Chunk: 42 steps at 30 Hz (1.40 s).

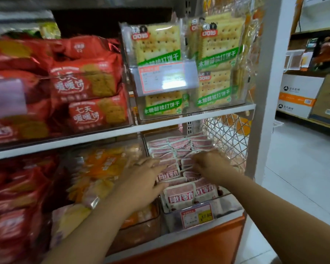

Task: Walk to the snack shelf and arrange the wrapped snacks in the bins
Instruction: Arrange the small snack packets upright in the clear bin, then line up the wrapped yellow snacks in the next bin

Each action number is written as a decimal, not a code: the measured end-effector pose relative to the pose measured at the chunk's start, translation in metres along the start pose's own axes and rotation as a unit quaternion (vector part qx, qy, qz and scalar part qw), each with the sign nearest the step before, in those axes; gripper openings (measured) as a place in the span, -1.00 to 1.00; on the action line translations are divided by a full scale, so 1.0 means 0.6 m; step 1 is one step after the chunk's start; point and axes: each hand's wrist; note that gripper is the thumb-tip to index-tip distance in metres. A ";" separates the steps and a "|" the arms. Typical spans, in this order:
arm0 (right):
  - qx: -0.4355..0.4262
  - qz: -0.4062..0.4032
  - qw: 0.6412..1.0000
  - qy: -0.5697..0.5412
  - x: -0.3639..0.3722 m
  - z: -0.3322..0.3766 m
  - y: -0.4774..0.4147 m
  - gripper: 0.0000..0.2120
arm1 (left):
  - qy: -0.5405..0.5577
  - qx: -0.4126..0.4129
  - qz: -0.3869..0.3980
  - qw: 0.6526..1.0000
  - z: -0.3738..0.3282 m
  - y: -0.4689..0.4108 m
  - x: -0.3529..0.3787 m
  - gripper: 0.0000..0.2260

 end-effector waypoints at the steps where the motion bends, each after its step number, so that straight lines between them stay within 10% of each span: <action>1: 0.012 0.012 1.000 -0.009 0.006 0.000 -0.019 -0.72 | 0.015 -0.009 -0.005 1.000 0.007 0.011 0.005 -0.52; 15: -0.015 -0.037 0.976 0.214 0.005 0.001 -0.175 -0.81 | 0.101 -0.011 -0.042 0.994 0.030 0.019 0.036 -0.57; 25: -0.082 0.033 0.974 0.208 0.006 0.008 -0.163 -0.57 | 0.105 -0.024 -0.063 0.992 0.024 0.018 0.053 -0.59; 31: -0.038 -0.071 0.993 0.091 -0.016 0.023 -0.086 -0.69 | 0.108 -0.017 -0.072 0.991 0.022 0.034 0.043 -0.56; 42: -0.265 -0.027 0.964 0.008 0.007 0.212 0.057 -0.77 | 0.181 -0.133 -0.201 0.954 0.167 0.170 0.033 -0.72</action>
Point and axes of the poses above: each hand's wrist, its own y-axis away from the middle knuckle, its own x-axis out of the palm, z = x × y, and after that the axes turned 5 degrees about y, right-handed
